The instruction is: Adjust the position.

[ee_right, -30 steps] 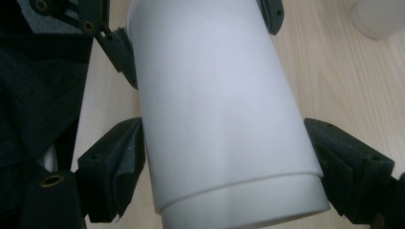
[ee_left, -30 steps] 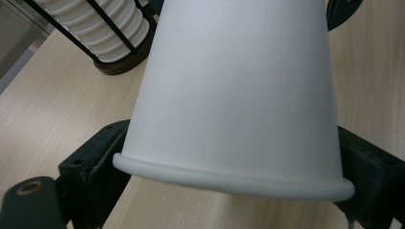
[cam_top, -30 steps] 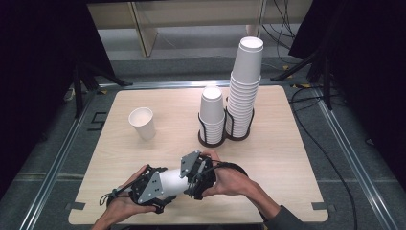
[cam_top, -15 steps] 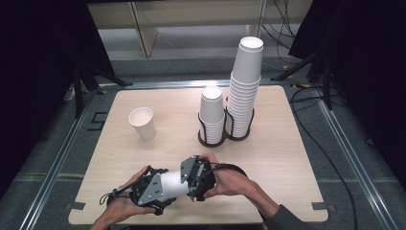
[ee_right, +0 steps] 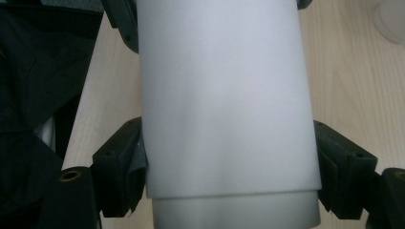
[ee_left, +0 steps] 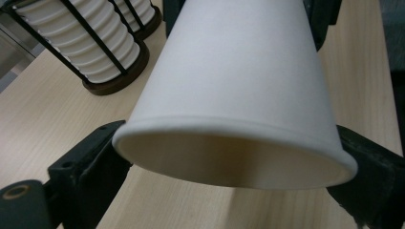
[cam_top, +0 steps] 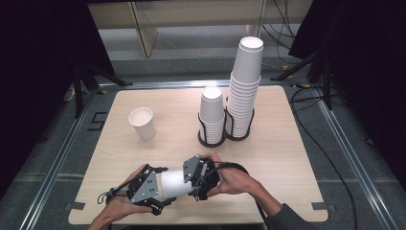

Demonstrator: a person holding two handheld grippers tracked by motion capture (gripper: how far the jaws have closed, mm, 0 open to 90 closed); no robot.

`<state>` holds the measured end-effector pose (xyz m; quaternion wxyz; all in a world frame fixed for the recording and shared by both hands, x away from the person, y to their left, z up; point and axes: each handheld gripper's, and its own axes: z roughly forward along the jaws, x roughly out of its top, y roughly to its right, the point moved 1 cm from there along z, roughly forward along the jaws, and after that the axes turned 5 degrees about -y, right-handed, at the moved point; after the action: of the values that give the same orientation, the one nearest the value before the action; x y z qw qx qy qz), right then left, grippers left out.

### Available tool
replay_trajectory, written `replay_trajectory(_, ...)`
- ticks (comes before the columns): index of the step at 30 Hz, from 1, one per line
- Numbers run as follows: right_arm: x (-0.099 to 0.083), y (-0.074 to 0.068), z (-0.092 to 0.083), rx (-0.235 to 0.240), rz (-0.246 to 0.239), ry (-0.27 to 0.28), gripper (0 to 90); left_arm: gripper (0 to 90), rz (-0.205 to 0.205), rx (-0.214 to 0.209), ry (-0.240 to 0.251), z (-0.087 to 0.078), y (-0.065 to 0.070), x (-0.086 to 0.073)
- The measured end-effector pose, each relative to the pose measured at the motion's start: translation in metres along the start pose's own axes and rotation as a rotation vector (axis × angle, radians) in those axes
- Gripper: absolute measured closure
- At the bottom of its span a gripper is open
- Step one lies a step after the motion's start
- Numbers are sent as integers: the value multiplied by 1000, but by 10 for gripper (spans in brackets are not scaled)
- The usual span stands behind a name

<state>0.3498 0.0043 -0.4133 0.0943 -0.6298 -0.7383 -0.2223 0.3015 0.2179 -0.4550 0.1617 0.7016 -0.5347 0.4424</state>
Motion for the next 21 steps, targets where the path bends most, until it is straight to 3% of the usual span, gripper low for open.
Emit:
replay_trajectory(3, -4, 2, -5, 19, 50, 53, 241, 58, -49, -16, 57, -4, -6, -1)
replay_trajectory(4, -4, 4, -6, 16, 39, 67, 241, 55, -70, -18, 84, -4, -7, -2)
replay_trajectory(6, -7, 5, -9, 44, 86, 100, 241, 53, -119, -22, 126, -6, -10, -4)
replay_trajectory(9, -13, 10, -15, 26, 120, 127, 241, 152, -190, -35, 180, -9, -15, -7)
replay_trajectory(11, -18, 15, -20, 25, 152, 156, 240, 131, -219, -26, 213, -9, -17, -8)
replay_trajectory(12, -20, 17, -22, 22, 163, 175, 240, 147, -241, -18, 207, -11, -18, -8)
replay_trajectory(14, -24, 20, -26, 18, 205, 206, 240, 145, -258, -25, 238, -11, -19, -7)
replay_trajectory(21, -27, 24, -31, 27, 224, 272, 239, 144, -312, -38, 275, -11, -18, -6)
